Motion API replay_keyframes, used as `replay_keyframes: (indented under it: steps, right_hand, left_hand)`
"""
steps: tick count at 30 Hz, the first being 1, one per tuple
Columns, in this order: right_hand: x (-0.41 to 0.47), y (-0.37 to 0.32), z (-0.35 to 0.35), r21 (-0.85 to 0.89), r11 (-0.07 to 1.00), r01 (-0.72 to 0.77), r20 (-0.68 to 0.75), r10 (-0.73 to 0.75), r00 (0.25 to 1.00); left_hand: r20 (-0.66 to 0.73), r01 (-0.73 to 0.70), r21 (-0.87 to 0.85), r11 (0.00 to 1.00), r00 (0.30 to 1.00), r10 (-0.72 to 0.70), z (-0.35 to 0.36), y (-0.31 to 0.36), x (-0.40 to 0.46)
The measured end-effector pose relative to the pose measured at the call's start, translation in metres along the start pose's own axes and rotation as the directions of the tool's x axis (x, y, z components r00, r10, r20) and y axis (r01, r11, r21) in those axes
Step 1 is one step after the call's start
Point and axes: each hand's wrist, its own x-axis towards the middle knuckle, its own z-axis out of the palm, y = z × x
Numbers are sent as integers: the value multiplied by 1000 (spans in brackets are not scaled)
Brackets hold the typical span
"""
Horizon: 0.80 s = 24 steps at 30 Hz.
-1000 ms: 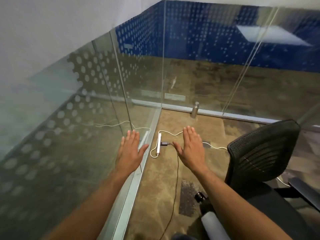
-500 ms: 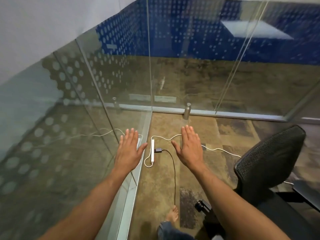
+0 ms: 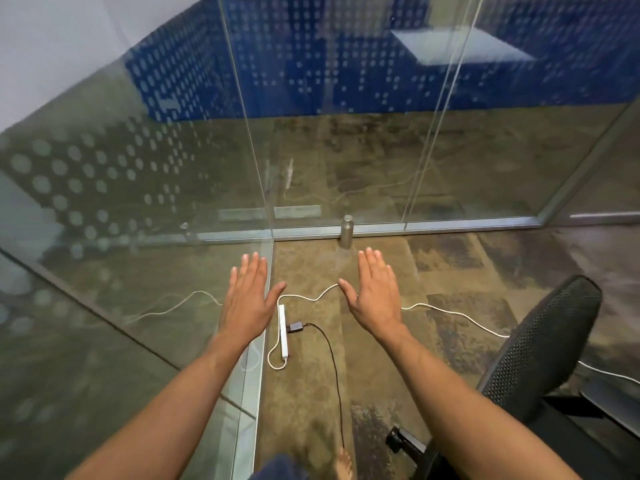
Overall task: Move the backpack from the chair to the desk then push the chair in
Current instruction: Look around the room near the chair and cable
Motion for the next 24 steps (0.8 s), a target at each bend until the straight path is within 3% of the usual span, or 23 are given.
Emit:
replay_keyframes:
  steps: [16,24]
  right_hand:
    - [65,86,-39,-71,958,-280,-157,266,951]
    - [89,120,-49,-108,871,-478,-249,442,862]
  left_hand:
    - [49,-292,-83,953,954,297,41,86,147]
    - [106,-455,-148,878,875,472,72,126,225]
